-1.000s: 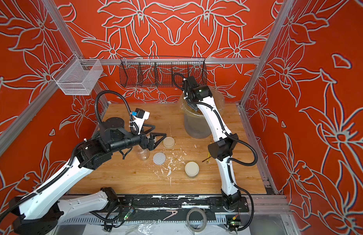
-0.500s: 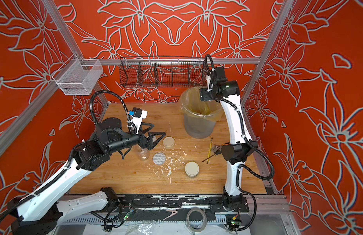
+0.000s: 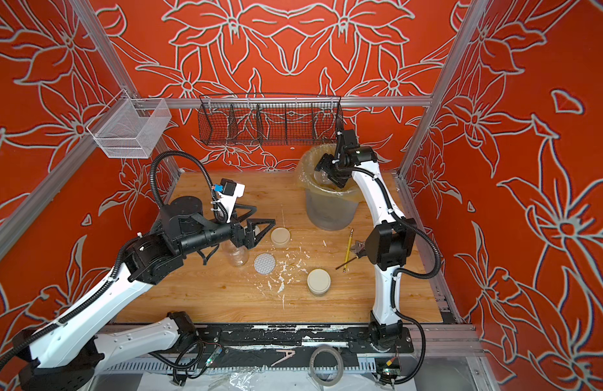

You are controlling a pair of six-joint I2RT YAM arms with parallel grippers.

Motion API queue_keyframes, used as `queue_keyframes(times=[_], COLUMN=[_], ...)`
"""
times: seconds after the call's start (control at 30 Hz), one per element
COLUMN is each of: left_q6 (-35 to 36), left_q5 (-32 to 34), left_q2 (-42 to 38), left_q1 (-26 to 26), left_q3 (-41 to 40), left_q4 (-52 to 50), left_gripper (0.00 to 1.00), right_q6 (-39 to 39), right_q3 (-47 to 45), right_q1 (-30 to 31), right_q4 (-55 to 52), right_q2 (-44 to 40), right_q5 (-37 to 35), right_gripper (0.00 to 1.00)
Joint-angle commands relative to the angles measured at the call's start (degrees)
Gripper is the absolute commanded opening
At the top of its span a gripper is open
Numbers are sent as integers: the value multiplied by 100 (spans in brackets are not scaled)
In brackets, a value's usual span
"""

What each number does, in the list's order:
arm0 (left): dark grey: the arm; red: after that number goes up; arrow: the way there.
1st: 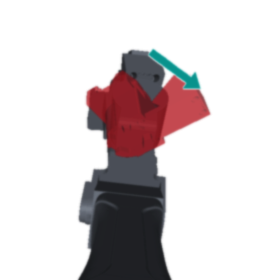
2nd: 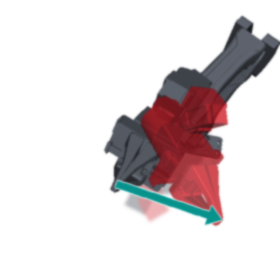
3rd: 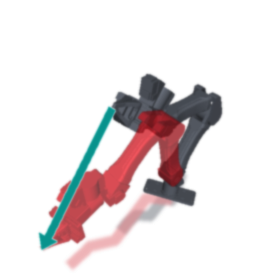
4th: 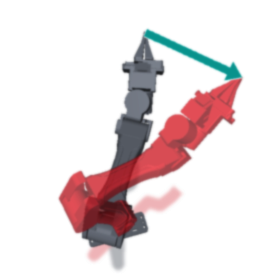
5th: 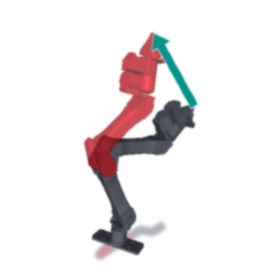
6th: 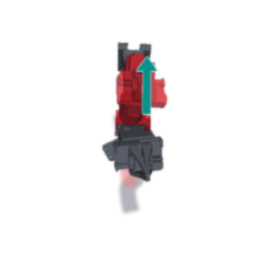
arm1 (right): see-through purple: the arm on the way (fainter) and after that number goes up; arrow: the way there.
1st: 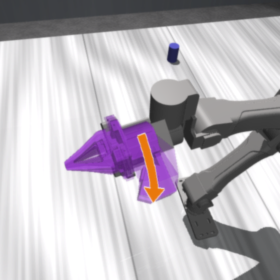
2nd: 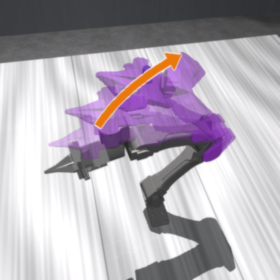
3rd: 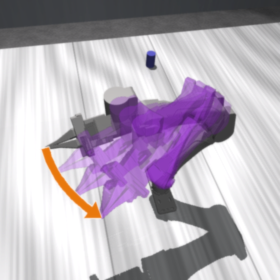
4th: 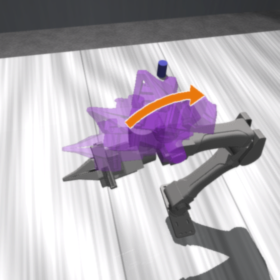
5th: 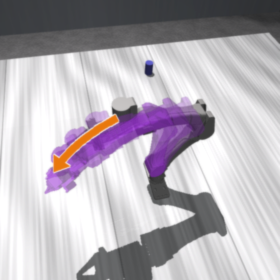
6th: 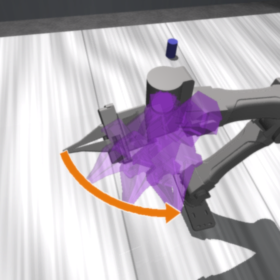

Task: Empty moldy tea leaves from jars
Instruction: Pour the moldy tea leaves from the jar into the trash bin.

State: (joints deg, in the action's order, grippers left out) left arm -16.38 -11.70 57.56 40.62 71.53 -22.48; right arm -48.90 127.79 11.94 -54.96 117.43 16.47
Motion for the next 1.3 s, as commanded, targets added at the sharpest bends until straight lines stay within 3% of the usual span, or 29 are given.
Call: queue_keyframes(times=[0.0, 0.13, 0.23, 0.43, 0.63, 0.67, 0.77, 0.9, 0.97, 1.03, 1.13, 1.27], left_q6=[-48, -91, -174, -605, -1387, -1530, -1908, -2117, -2185, -2284, -2500, -2765], left_q5=[64, 90, 82, 362, 579, 531, 267, -59, 19, 172, 334, 258], left_q2=[-254, -230, -203, -143, 498, 582, 842, 1009, 1018, 1027, 1031, 1077], left_q1=[34, 34, 34, 34, 26, 33, 33, 33, 30, 25, 25, 25], left_q3=[-63, -96, -78, 15, 556, 657, 898, 927, 867, 815, 754, 748], left_q4=[184, 262, 270, 196, 60, 73, 173, 425, 510, 533, 593, 767], left_gripper=[97, 97, 97, 97, 97, 97, 97, 97, 97, 97, 97, 97], right_q6=[-1366, -1993, -1989, -452, 1480, 1681, 2979, 3843, 3805, 3754, 3413, 3150], right_q3=[183, 583, 696, 704, 644, 553, 720, 3061, 3341, 2943, 1870, 1013], right_q1=[-19, -7, 0, -3, -3, 0, 96, 111, 132, 122, 44, 53], right_q4=[328, -472, -553, 197, 345, 364, -177, -2726, -3078, -2898, -1971, -829], right_q2=[-626, -564, -602, -775, -1061, -1135, -1085, 155, 342, 177, -353, -916], right_q5=[-449, -873, -862, 214, 814, 657, -704, -1846, -2289, -1918, -425, -671], right_gripper=[0, 0, 0, 0, 0, 0, 0, 0, 0, 0, 0, 0])
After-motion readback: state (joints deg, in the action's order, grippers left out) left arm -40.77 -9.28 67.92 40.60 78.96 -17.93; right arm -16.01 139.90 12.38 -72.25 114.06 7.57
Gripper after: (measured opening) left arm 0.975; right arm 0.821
